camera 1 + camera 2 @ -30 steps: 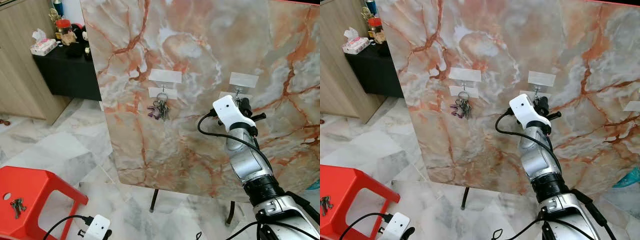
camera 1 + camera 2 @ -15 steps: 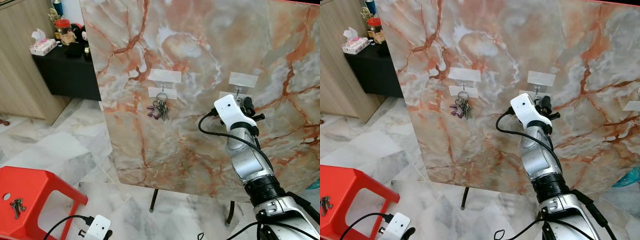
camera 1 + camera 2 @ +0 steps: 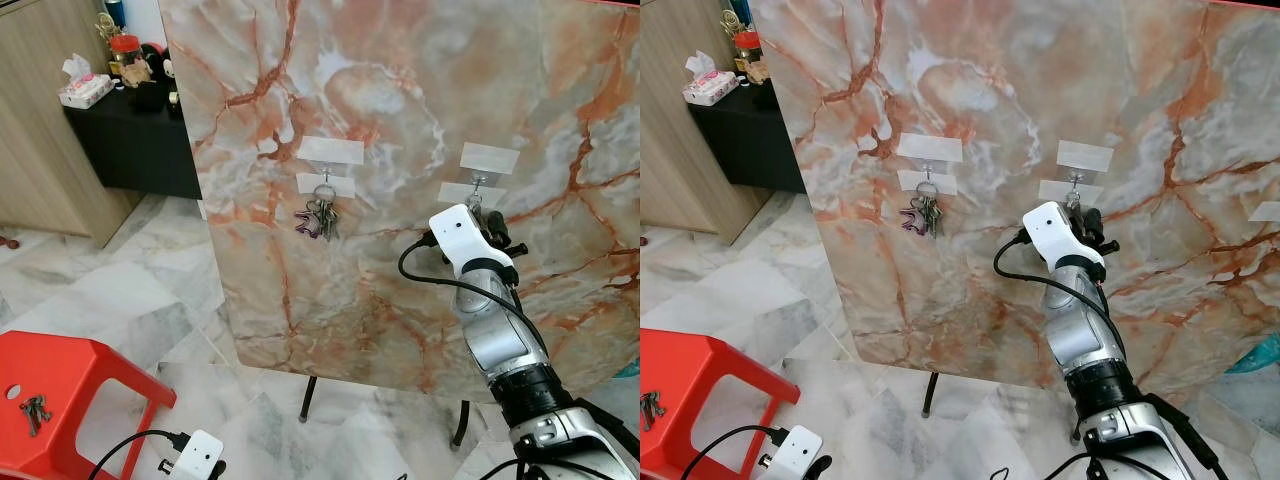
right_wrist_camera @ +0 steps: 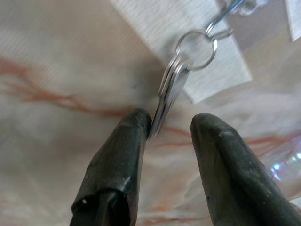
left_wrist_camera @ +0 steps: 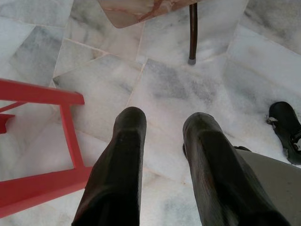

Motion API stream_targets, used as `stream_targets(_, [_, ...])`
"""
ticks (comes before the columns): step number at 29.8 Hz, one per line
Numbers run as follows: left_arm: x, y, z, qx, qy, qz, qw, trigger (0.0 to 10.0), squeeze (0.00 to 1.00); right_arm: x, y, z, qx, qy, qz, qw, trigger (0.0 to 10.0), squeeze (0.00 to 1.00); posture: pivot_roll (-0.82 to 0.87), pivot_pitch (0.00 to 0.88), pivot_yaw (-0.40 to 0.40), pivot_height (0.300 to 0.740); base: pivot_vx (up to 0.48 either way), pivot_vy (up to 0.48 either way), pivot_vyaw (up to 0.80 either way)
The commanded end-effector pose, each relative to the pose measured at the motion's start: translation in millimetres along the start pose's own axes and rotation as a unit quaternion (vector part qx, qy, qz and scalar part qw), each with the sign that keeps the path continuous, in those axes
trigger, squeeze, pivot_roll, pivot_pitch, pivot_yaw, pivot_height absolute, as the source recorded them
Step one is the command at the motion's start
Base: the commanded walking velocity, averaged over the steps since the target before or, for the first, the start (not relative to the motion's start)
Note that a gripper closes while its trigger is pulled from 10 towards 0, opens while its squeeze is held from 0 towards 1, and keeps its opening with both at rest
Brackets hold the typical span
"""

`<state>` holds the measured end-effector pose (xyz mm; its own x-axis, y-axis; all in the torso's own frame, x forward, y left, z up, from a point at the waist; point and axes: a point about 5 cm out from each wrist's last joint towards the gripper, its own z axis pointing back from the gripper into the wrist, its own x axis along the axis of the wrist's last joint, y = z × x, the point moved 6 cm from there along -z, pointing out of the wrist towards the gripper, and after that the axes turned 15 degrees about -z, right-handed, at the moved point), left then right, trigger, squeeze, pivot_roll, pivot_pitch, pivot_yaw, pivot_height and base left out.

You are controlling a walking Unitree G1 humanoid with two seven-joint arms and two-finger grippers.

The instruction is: Hang keys on a hook

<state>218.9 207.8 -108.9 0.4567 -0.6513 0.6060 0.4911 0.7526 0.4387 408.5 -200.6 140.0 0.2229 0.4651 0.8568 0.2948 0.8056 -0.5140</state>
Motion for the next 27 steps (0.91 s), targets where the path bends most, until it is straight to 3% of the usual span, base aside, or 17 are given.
stream_targets(1, [-2,-5.2,0.4,-0.012,0.005,-0.004,1.0,10.0,0.0,-3,0.4,3.4,0.004,0.005,-0.001,1.0,10.0,0.0,0.04,0.052,-0.07,0.74,0.0,0.0,0.0])
stream_targets(12, [-4,-6.6,0.8,-0.014,0.008,-0.005,1.0,10.0,0.0,-25,18.5,14.5,0.054,0.034,0.003,0.998,10.0,0.0,0.04,0.052,-0.07,0.74,0.0,0.0,0.0])
stream_targets(16, [-4,-7.2,0.9,-0.016,0.01,-0.005,1.0,10.0,0.0,-48,35.3,24.4,0.104,0.083,-0.036,0.99,10.0,0.0,0.04,0.051,-0.07,0.74,0.0,0.0,0.0])
stream_targets(20, [-8,-7.9,1.0,-0.015,0.022,0.003,1.0,10.0,0.0,-102,48.5,41.2,0.133,0.196,-0.17,0.957,10.0,0.0,0.05,0.049,-0.072,0.74,0.0,0.0,0.0])
stream_targets(23, [-16,-5.3,2.9,-0.001,0.04,0.048,0.998,10.0,0.0,-146,53.5,58.3,0.155,0.265,-0.196,0.931,10.0,0.0,0.05,0.049,-0.071,0.74,0.0,0.0,0.0])
stream_targets(26, [-19,-4.6,3.8,0.0,0.045,0.056,0.997,10.0,0.0,-154,54.1,61.8,0.159,0.272,-0.197,0.928,10.0,0.0,0.04,0.048,-0.07,0.74,0.0,0.0,0.0])
stream_targets(27, [-26,-5.8,6.0,-0.002,0.061,0.069,0.996,10.0,0.0,-170,56.7,69.4,0.17,0.289,-0.191,0.923,10.0,0.0,0.04,0.047,-0.069,0.74,0.0,0.0,0.0])
